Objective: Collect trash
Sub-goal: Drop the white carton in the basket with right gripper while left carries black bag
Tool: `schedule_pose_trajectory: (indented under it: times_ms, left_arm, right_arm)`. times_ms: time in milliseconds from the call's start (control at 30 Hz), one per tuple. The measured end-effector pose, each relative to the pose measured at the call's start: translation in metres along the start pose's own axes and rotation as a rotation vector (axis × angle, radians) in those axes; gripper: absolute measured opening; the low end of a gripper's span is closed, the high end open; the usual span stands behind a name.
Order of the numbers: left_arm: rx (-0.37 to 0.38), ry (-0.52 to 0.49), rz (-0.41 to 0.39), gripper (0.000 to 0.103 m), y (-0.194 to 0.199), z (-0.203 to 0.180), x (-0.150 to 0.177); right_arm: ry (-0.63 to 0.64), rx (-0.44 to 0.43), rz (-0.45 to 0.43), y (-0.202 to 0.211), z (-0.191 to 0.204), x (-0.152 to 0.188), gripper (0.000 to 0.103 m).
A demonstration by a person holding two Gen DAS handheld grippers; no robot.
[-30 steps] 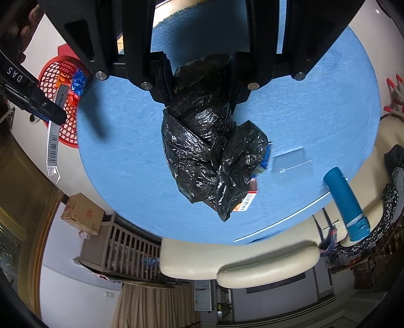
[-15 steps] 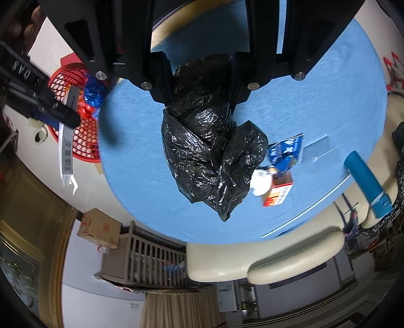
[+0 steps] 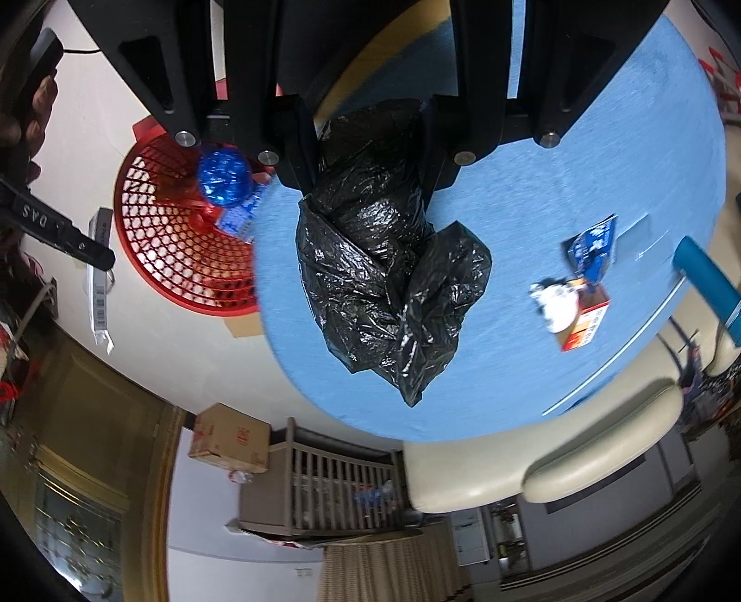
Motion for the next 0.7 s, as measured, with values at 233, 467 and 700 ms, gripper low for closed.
schedule_pose_trajectory:
  times_ms: [233,467,700]
  left_arm:
    - [0.05,-0.074,0.026,0.037,-0.014,-0.041,-0.007]
    - [0.091,-0.125,0.045,0.037,-0.027,-0.071,-0.011]
    - [0.109,-0.159,0.069,0.037,-0.036,-0.087,-0.011]
  right_arm:
    - [-0.018,0.01,0.003,-0.001,-0.013,-0.003,0.052]
    - [-0.023,0.007,0.034,-0.011,-0.022,-0.002,0.052]
    - [0.005,-0.015,0.069,-0.022,-0.02,0.006,0.052]
Point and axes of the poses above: each gripper's, at about its wrist camera, not at the fingertips, and y roughly against the way its jaws point, z to its left, x to its underside, the point moved 9 cm from there along -y, roughly the way its jaws point, and after that the axes turned 14 degrees about x, right-handed, at the moved point
